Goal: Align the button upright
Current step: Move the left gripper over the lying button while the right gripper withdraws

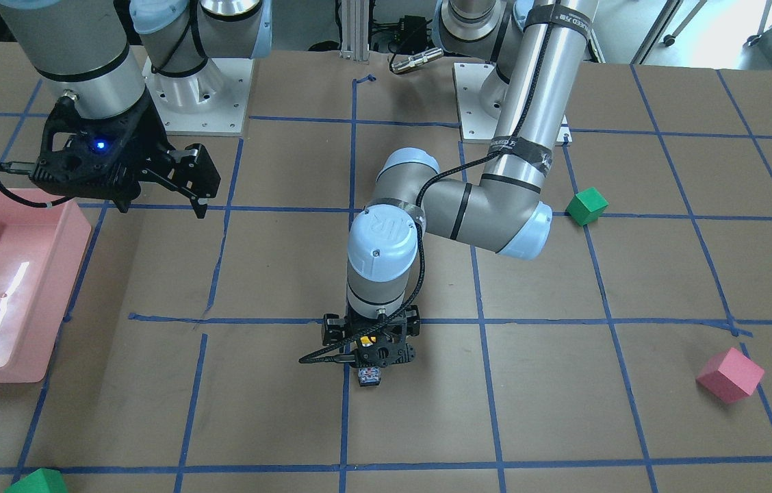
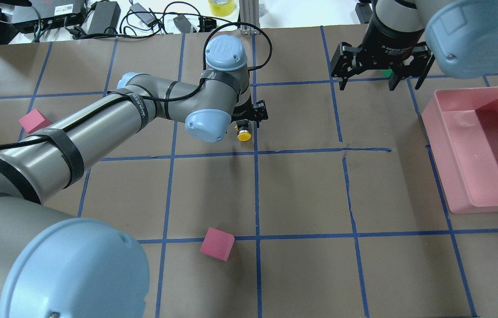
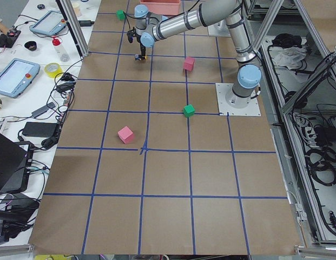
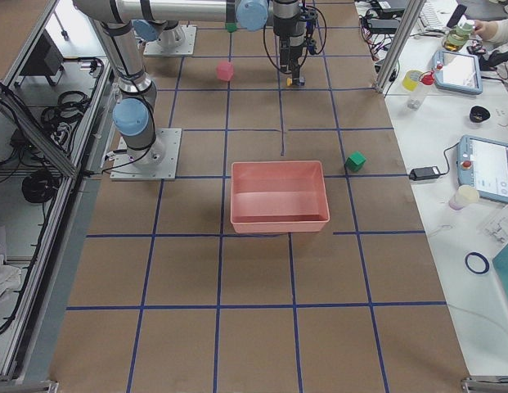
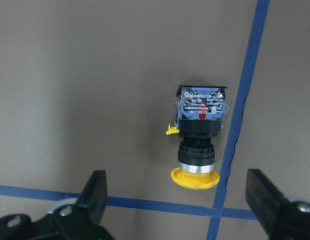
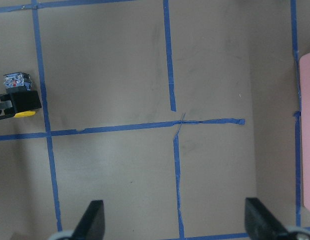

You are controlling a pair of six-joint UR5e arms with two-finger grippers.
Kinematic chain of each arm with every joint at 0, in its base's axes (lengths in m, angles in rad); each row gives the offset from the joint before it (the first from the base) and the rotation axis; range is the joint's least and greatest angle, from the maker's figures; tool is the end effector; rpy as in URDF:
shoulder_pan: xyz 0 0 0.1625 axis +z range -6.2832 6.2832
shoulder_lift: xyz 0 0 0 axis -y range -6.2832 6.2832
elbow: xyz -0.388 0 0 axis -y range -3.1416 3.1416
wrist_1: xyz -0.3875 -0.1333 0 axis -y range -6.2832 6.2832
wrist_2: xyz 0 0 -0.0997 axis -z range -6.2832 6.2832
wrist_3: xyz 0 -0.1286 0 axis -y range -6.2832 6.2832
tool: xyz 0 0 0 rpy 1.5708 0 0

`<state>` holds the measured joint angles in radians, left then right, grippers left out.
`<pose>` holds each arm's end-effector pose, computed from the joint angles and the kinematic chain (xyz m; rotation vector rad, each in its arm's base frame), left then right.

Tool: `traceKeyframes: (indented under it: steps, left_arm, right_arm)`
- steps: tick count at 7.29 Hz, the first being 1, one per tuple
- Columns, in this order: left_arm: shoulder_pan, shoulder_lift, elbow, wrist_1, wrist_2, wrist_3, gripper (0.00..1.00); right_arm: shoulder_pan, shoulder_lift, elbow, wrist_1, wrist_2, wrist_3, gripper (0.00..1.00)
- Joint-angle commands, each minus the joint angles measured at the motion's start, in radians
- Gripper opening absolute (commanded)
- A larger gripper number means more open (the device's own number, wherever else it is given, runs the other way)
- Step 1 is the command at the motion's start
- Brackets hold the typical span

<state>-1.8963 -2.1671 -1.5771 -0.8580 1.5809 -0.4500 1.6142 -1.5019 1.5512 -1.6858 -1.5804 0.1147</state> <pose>-0.3331 -0.5740 0.1471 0.1940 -3.0989 0.1645 0.1546 -0.5154 0.4087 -0.1122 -3.1335 0.1039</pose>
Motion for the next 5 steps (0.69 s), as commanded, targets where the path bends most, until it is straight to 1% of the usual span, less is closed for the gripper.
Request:
traceKeyframes:
  steps: [1, 2, 4, 5]
  left_arm:
    - [-0.023, 0.048, -0.093, 0.188, 0.046, 0.055, 0.98]
    - [-0.027, 0.073, -0.163, 0.314, 0.088, 0.106, 0.98]
    - [-0.038, 0.104, -0.375, 0.646, 0.093, 0.148, 1.0]
    - [-0.079, 0.107, -0.436, 0.763, 0.146, 0.154, 1.0]
  right_arm:
    - [0.0, 0.0, 0.001, 0.0, -0.004, 0.002, 1.0]
    - [0.0, 0.0, 0.001, 0.0, -0.004, 0.002, 1.0]
    - [0.0, 0.0, 0.001, 0.0, -0.004, 0.002, 1.0]
    - [0.0, 0.0, 0.001, 0.0, -0.004, 0.002, 1.0]
